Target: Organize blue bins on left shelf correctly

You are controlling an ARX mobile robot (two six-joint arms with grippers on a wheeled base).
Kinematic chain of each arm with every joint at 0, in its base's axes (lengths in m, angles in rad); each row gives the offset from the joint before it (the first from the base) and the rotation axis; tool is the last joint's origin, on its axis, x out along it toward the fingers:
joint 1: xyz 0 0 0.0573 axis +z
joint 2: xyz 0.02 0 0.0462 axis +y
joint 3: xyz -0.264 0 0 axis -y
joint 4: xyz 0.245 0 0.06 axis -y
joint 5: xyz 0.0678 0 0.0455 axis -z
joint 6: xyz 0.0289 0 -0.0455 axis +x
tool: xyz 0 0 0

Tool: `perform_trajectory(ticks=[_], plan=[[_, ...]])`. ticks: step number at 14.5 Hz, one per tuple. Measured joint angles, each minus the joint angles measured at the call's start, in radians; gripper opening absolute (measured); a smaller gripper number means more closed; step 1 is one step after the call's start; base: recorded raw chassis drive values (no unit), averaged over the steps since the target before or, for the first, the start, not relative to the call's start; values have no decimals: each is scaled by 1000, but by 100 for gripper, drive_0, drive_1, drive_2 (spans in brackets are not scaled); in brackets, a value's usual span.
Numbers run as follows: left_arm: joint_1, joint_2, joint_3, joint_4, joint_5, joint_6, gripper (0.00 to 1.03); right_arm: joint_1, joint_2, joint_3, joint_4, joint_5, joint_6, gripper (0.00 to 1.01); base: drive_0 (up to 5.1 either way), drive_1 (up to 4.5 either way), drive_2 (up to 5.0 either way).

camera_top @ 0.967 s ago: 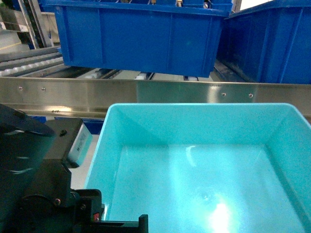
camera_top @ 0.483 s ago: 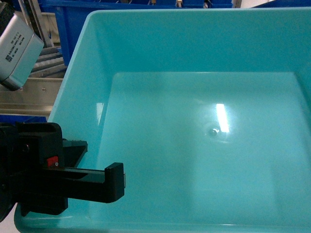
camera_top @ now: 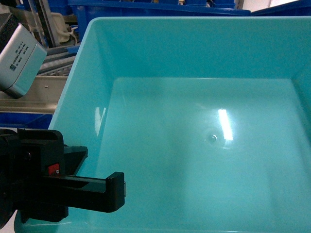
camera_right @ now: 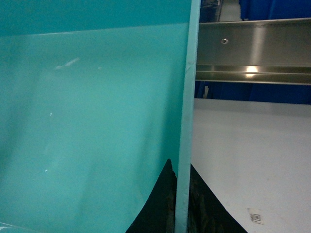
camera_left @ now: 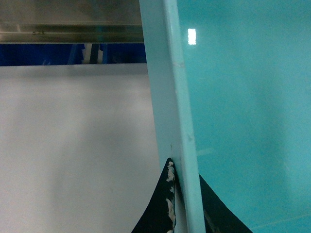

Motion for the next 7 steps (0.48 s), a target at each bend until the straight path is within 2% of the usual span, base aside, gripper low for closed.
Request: perform_trajectory(ticks=[7], plan=[[0, 0, 0, 0, -1, 3, 2, 0, 2, 0, 3, -1, 0, 2, -447, 68, 411]])
